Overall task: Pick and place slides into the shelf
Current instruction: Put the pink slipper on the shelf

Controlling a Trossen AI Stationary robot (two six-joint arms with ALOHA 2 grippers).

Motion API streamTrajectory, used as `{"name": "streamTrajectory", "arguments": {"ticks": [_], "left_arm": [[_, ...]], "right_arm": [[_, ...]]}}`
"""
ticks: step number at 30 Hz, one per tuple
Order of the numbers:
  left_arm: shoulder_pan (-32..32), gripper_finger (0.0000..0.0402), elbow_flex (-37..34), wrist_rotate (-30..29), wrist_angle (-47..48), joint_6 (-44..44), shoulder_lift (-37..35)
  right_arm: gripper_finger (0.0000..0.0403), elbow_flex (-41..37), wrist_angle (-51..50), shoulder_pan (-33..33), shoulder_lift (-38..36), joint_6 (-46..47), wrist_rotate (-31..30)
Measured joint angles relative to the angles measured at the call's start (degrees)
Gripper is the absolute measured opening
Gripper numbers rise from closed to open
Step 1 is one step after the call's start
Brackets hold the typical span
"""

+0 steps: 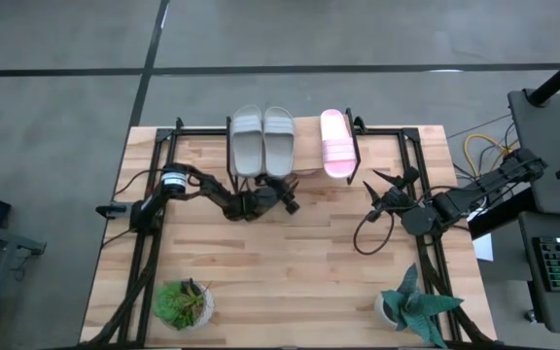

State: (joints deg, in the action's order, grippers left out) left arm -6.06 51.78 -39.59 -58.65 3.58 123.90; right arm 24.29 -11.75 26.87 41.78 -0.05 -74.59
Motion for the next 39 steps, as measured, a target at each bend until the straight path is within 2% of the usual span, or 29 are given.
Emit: {"name": "streamTrajectory", "arguments": {"ticks": [8,18,24,34,39], "left_arm": [[-0.05,0.0173,-0.38,-5.88,0.72,0.10,0.01],[-2.05,0.0173,-0.12,-5.82,1.70,-4.92,0.01],[-3.62,0.0173,-0.09,1.59,1.68,-5.90,0.01],[-4.51,0.0173,0.63,7.50,2.27,-6.32,0.04],[-4.51,0.0173,1.88,8.11,3.16,-6.45,0.11]], "right_arm": [[0.0182,0.00,-0.02,0.00,0.00,0.00,0.01],[0.0183,0.00,0.00,0.00,0.00,0.00,0.00],[0.0183,0.00,0.00,0.00,0.00,0.00,0.01],[0.0183,0.00,0.00,0.00,-0.02,0.00,0.00],[0.0183,0.00,0.00,0.00,-0.01,0.00,0.01]]}}
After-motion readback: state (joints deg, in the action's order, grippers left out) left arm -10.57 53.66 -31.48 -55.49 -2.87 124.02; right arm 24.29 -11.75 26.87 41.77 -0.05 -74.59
